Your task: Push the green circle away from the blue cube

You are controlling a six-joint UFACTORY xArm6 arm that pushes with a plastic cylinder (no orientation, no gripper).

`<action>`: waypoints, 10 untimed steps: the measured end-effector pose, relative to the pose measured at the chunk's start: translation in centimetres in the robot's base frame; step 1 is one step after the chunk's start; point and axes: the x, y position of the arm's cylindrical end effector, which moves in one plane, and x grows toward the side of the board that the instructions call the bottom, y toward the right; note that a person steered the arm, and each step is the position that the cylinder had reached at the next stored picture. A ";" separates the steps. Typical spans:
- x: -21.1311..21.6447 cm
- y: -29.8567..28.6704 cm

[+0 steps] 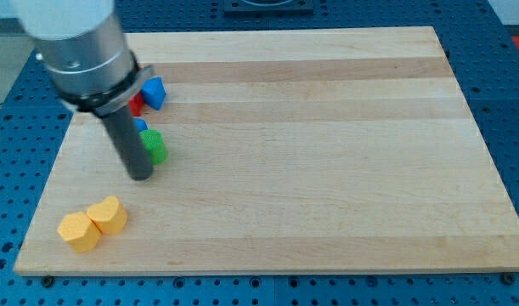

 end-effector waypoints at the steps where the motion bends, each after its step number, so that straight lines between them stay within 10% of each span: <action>1: -0.3 -5.8; 2: -2.6 -8.5; 5: -4.1 11.5; 8: -5.7 3.2; 10: -7.0 16.7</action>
